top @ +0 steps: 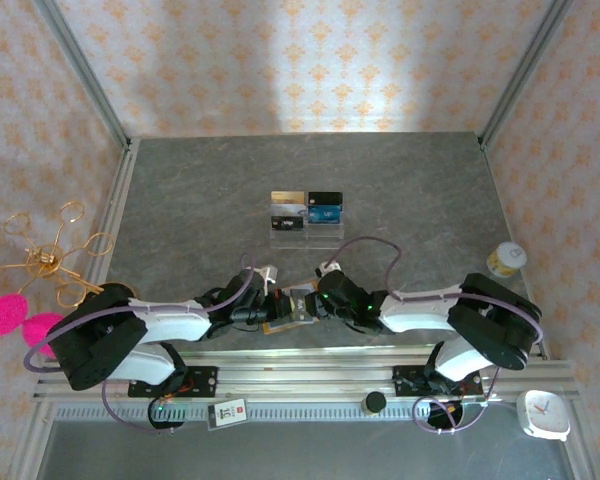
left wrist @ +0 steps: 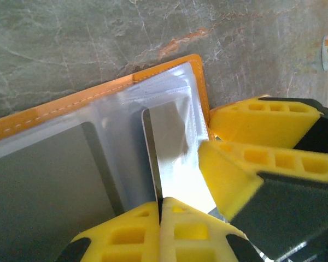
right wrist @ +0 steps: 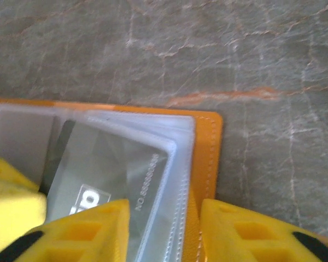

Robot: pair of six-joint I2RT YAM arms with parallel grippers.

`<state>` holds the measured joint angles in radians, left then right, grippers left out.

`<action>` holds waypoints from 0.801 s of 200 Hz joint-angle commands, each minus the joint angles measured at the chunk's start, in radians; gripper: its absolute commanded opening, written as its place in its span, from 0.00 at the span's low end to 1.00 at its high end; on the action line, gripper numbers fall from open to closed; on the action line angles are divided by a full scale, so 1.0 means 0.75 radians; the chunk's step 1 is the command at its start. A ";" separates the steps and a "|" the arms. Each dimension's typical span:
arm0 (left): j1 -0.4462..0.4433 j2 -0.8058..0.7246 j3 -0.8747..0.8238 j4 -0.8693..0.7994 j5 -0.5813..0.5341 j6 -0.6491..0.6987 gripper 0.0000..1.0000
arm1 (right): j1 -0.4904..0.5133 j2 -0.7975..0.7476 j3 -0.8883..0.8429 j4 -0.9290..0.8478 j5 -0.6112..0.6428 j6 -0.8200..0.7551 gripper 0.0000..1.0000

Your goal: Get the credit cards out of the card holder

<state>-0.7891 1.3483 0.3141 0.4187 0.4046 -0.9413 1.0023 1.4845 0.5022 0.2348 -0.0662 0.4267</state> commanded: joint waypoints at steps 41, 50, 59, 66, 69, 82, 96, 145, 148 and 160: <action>0.009 0.042 0.025 0.023 0.021 0.003 0.13 | -0.007 0.068 -0.019 -0.061 0.012 0.029 0.26; 0.009 0.041 0.025 0.031 0.023 -0.003 0.12 | -0.007 0.071 -0.017 -0.065 0.011 0.030 0.25; 0.009 0.040 0.023 0.033 0.021 -0.007 0.05 | -0.008 0.072 -0.018 -0.064 0.014 0.033 0.25; 0.009 0.037 0.022 0.028 0.018 -0.011 0.00 | -0.007 0.073 -0.017 -0.065 0.018 0.037 0.24; 0.009 0.032 0.021 0.028 0.014 -0.014 0.00 | -0.009 0.071 -0.017 -0.066 0.020 0.039 0.23; 0.011 0.003 0.010 0.025 -0.005 -0.025 0.00 | -0.007 0.065 -0.022 -0.071 0.034 0.050 0.22; 0.014 -0.039 -0.005 0.023 -0.022 -0.030 0.00 | -0.008 0.061 -0.028 -0.083 0.051 0.061 0.22; 0.045 -0.139 -0.028 -0.115 -0.007 0.013 0.00 | -0.013 0.030 -0.060 -0.117 0.126 0.097 0.21; 0.045 -0.141 -0.031 -0.122 -0.003 0.017 0.00 | -0.013 0.029 -0.059 -0.120 0.130 0.097 0.21; 0.046 -0.141 -0.044 -0.142 0.011 0.023 0.00 | -0.013 0.024 -0.057 -0.127 0.139 0.096 0.21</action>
<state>-0.7589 1.2591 0.3088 0.3748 0.4084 -0.9478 0.9981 1.4952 0.4950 0.2481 -0.0212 0.4786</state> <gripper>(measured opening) 0.049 0.215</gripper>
